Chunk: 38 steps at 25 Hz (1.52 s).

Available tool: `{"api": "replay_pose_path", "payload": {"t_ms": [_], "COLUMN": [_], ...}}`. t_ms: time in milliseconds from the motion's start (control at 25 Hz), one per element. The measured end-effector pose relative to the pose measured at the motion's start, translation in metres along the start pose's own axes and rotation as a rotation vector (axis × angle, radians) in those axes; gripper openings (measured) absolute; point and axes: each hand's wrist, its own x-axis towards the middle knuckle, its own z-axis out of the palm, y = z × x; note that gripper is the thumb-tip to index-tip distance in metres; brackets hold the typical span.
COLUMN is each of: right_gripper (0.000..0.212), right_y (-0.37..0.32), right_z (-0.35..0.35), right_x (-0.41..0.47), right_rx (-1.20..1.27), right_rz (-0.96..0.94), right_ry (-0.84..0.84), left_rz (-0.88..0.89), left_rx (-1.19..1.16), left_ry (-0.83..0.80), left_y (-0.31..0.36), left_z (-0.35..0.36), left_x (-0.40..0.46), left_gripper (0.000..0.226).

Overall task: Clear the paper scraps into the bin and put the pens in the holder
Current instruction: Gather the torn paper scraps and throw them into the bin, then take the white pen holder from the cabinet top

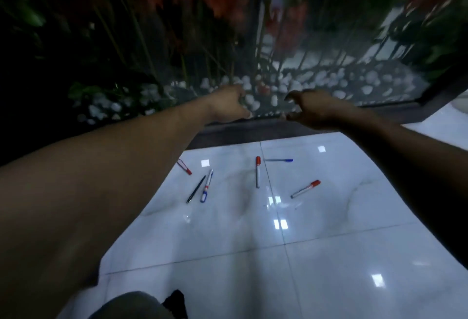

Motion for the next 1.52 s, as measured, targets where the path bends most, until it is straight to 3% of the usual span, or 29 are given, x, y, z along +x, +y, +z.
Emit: {"api": "replay_pose_path", "payload": {"t_ms": [160, 400, 600, 720, 840, 1040, 1240, 1520], "right_gripper": [0.068, 0.068, 0.068, 0.067, 0.068, 0.071, 0.076, 0.071], "right_y": [-0.018, -0.079, -0.138, -0.181, -0.249, -0.379, -0.517, -0.648], "right_z": [-0.130, -0.354, -0.543, -0.599, -0.622, -0.610, -0.550, -0.441], "right_x": [-0.031, -0.106, -0.171, -0.188, -0.198, -0.216, -0.250, -0.301], "right_rx": [0.053, 0.084, 0.064, 0.069, 0.099, 0.103, 0.112, 0.091], "right_rz": [0.012, -0.046, -0.190, -0.280, -0.424, -0.670, -0.912, -0.984], "right_ry": [0.049, 0.051, 0.107, 0.188, 0.207, 0.156, 0.031, -0.269], "left_rz": [-0.154, -0.292, -0.435, -0.482, -0.611, -0.835, -1.050, -1.331], "left_rx": [0.064, 0.003, -0.098, -0.006, 0.123, 0.154, 0.054, -0.190], "left_ry": [-0.064, -0.001, 0.207, 0.347, 0.493, 0.576, 0.634, 0.649], "left_y": [0.048, 0.157, 0.237, 0.249, 0.238, 0.196, 0.144, 0.077], "left_z": [-0.117, -0.312, -0.468, -0.525, -0.556, -0.561, -0.534, -0.460], "left_x": [-0.025, -0.131, -0.263, -0.331, -0.411, -0.544, -0.682, -0.799], "left_gripper": [0.072, 0.081, 0.089, 0.091, 0.096, 0.093, 0.095, 0.097]}}
